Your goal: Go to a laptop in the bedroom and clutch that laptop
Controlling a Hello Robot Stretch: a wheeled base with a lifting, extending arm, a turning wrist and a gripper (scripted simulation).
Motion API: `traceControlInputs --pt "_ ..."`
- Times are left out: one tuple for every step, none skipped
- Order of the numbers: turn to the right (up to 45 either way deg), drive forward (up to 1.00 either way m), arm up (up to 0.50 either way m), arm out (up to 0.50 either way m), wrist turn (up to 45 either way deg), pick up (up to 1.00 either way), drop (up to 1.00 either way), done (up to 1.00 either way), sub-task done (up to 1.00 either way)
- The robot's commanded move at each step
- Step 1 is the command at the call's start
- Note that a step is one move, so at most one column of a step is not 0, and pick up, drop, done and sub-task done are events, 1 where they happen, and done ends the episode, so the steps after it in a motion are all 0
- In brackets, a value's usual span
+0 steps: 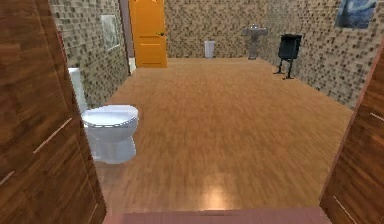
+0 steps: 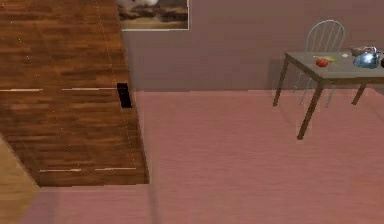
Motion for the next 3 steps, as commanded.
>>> traceControlInputs --pt "15.0 0.00 0.00 0.00 0.0 0.00 0.00 0.00 0.00" --pt "0.0 0.05 0.00 0.00 0.0 0.00 0.00 0.00 0.00" --pt "-15.0 0.00 0.00 0.00 0.0 0.00 0.00 0.00 0.00"
